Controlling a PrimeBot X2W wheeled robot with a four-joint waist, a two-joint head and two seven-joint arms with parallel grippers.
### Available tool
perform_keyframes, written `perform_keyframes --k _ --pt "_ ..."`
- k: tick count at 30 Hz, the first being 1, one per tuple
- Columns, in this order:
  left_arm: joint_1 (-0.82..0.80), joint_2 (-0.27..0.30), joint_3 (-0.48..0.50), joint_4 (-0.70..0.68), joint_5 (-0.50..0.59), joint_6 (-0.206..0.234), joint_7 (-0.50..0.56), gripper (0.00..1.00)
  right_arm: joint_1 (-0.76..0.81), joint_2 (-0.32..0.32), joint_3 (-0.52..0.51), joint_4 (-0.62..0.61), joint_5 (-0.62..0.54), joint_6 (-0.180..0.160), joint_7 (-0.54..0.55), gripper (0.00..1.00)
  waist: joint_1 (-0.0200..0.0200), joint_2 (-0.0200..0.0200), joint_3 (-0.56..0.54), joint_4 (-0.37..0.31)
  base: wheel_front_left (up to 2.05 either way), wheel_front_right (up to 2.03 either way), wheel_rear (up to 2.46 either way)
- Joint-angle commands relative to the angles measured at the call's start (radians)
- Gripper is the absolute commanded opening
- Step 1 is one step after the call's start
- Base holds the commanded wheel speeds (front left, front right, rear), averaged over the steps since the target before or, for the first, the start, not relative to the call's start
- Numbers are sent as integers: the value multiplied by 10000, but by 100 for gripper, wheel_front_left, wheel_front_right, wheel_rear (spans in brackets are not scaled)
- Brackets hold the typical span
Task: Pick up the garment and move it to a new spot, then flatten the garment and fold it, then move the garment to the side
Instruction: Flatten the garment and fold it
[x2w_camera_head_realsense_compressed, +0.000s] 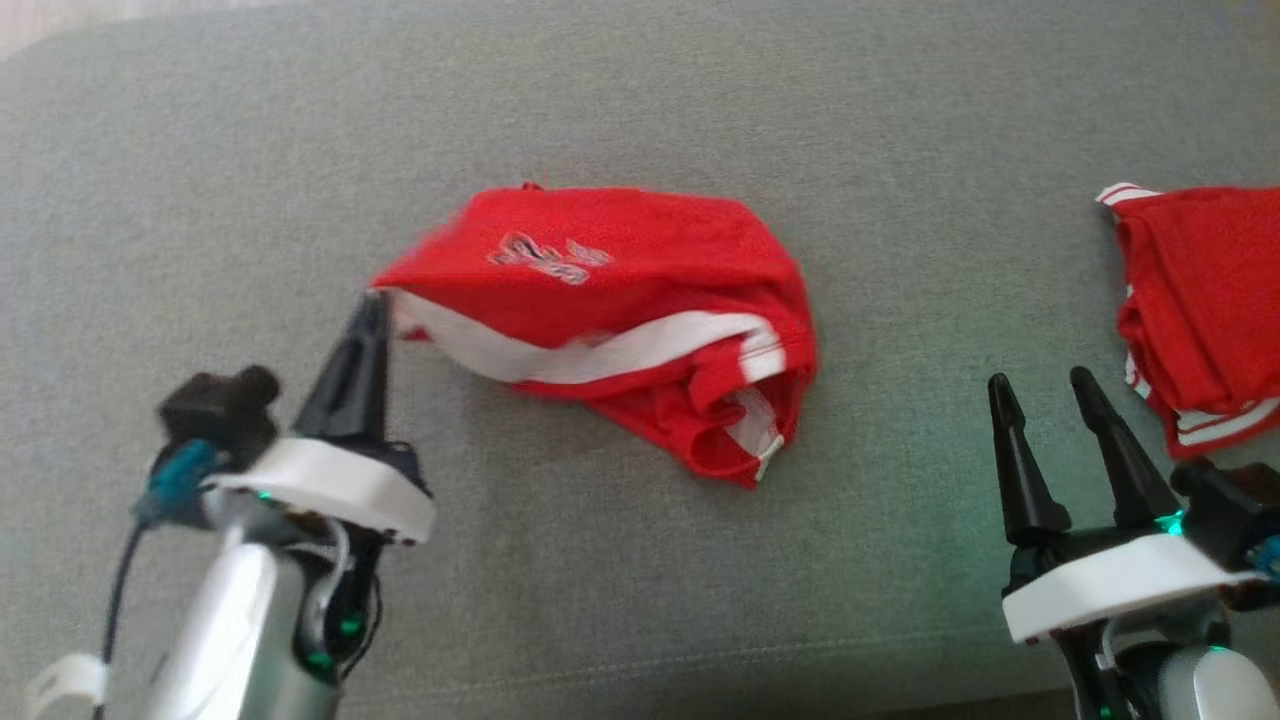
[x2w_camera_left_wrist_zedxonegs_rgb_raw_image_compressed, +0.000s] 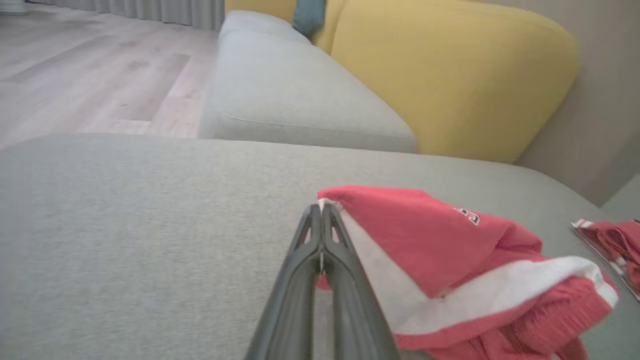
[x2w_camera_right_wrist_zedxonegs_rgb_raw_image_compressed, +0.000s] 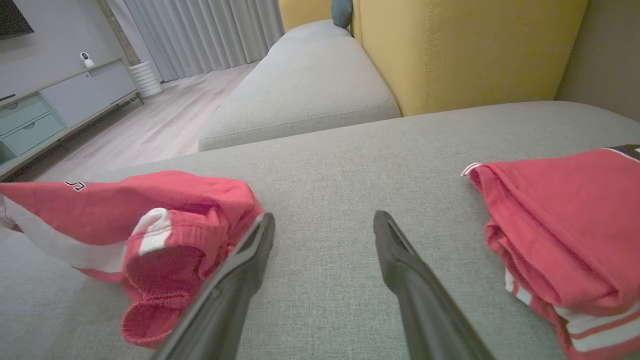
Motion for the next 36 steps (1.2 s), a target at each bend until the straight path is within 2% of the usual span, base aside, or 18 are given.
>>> perform_keyframes --k 1,4,8,9,10,11,19,27,36 --pt "11 227 508 -438 -106 125 -38 0 -250 -49 172 -291 46 65 57 100 0 0 14 51 0 0 0" --pt "297 289 711 -490 -274 272 52 0 -302 -48 171 -251 20 65 123 100 0 0 70 136 0 0 0" --pt "525 235 657 -24 -398 236 24 0 -421 -48 259 -237 -86 65 186 100 0 0 149 187 0 0 0" --pt "529 177 637 118 -429 212 -77 31 -456 -48 286 -253 -134 65 185 100 0 0 160 207 0 0 0" --pt "529 141 615 288 -428 198 -180 97 -491 -48 318 -268 -182 65 183 100 0 0 162 220 0 0 0" --pt "513 117 600 428 -388 201 -340 100 -526 -48 369 -288 -238 65 189 100 0 0 161 227 0 0 0" --pt "485 98 591 663 243 462 -1361 100 -597 -98 535 -475 -456 65 177 100 0 0 -22 361 0 0 0" --pt "1087 410 720 -806 1474 1042 -1580 100 -353 -137 642 -726 -702 65 235 100 0 0 -560 564 0 0 0" --pt "1836 414 604 -1542 1662 1208 -1585 100 -15 -110 764 -816 -682 65 347 100 0 0 -849 671 0 0 0"
